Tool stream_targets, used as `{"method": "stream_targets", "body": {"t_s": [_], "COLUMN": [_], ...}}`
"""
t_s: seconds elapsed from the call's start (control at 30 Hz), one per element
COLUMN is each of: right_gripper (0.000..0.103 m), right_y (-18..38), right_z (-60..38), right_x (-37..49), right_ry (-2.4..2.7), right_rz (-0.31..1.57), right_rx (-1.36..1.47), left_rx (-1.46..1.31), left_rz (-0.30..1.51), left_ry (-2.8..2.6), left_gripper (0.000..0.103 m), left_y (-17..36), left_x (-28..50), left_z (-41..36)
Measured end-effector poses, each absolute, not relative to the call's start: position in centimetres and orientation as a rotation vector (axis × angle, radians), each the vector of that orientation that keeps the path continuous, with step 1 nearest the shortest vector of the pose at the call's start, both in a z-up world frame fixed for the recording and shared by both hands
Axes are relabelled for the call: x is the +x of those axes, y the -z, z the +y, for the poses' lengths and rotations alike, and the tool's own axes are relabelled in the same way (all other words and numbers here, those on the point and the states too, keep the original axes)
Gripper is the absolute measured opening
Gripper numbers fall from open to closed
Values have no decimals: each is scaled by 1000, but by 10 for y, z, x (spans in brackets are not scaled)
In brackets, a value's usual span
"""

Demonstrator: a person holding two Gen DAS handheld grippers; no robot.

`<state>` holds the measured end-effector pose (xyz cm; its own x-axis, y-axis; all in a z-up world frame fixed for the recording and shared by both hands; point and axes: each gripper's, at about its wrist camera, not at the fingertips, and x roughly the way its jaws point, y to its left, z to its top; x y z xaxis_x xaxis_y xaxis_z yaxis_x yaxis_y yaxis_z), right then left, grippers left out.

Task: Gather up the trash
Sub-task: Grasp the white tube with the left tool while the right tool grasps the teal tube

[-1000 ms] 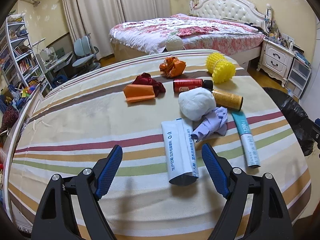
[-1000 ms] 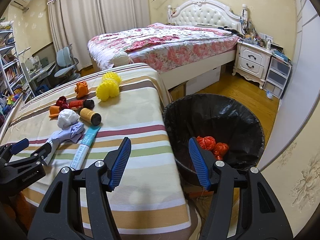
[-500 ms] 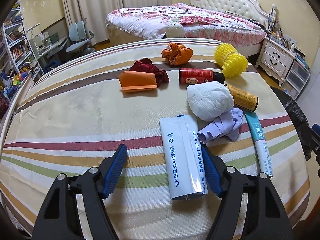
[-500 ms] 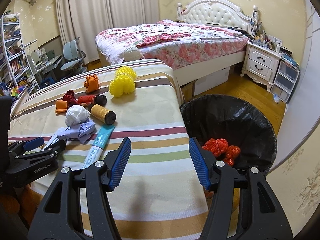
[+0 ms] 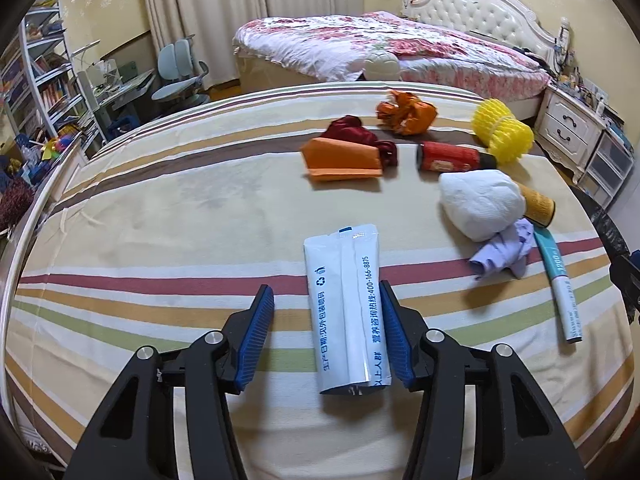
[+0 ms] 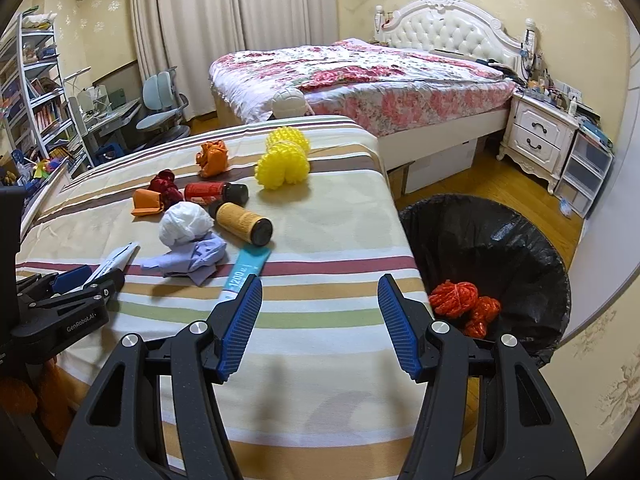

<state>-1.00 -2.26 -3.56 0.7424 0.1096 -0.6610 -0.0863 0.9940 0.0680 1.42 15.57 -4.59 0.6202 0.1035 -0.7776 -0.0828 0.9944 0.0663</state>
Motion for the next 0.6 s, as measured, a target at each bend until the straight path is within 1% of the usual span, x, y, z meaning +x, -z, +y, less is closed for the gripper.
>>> {"method": "stream_targets", "body": {"t_s": [0.07, 0.2, 0.37, 0.43, 0.53, 0.6], "right_gripper": [59, 59, 59, 56, 47, 35], "right_y": [37, 41, 46, 49, 53, 58], "right_z": [-14, 1, 15, 20, 25, 28], "right_x": [-8, -1, 6, 9, 12, 13], "right_ry": [-121, -143, -154, -158, -164, -174], "right_rz": [735, 760, 797, 814, 844, 866], "right_rx": [25, 5, -11, -21, -40, -47], "left_rx": [25, -8, -8, -10, -10, -10], "left_rz": [892, 890, 885, 884, 881, 879], "left_ry": [-118, -110, -106, -101, -100, -100], "left_gripper": [46, 35, 33, 33, 33, 33], "left_y": [46, 45, 45, 45, 46, 46], "left_x": [14, 11, 10, 10, 9, 9], "left_z": [161, 174, 179, 180, 180, 179]}}
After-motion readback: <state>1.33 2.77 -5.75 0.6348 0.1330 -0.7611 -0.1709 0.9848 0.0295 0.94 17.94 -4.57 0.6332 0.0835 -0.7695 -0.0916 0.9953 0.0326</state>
